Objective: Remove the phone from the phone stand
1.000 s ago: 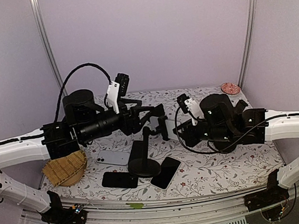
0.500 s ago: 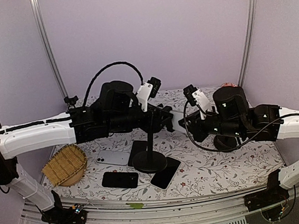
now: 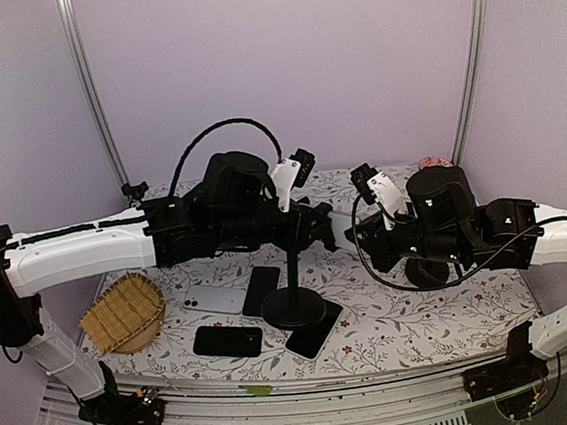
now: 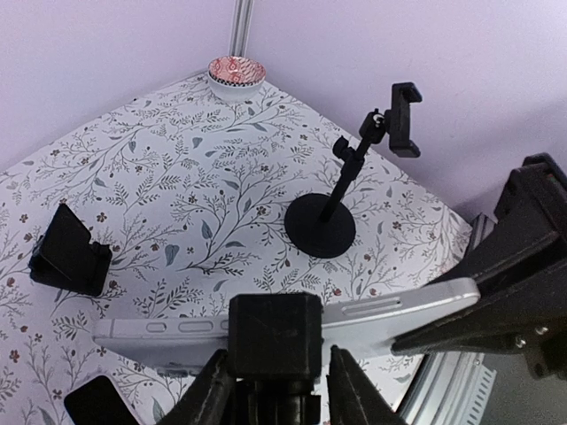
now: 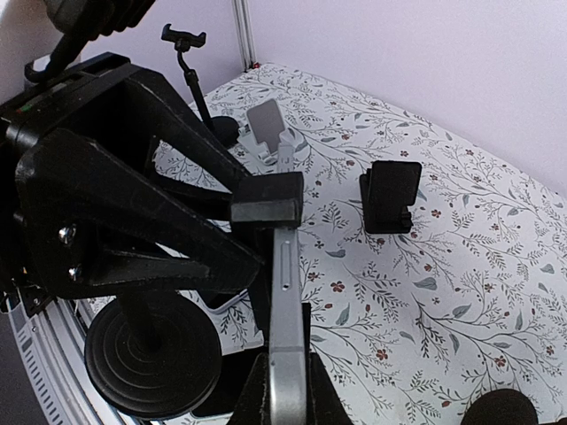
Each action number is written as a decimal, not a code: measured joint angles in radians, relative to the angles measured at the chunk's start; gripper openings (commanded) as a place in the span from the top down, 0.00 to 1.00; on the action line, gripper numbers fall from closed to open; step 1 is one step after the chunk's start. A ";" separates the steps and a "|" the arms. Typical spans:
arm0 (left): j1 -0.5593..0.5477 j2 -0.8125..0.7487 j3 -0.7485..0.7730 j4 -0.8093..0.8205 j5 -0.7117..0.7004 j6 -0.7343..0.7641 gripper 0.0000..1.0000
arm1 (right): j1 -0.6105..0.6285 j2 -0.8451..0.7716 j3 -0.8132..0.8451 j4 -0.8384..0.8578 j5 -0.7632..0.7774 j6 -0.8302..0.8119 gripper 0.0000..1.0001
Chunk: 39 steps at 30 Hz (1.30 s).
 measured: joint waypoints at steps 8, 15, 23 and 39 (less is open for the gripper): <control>0.000 0.019 0.015 0.003 -0.003 -0.032 0.82 | 0.023 0.002 0.000 -0.011 0.067 -0.015 1.00; 0.000 0.020 0.014 0.011 -0.010 -0.040 0.98 | 0.039 0.003 0.000 -0.011 0.097 -0.019 1.00; -0.011 0.022 0.012 0.028 -0.073 -0.048 1.00 | 0.048 0.002 0.000 -0.009 0.118 -0.018 1.00; 0.017 0.035 0.012 0.084 -0.039 -0.037 1.00 | 0.053 -0.065 -0.004 -0.053 0.120 -0.002 1.00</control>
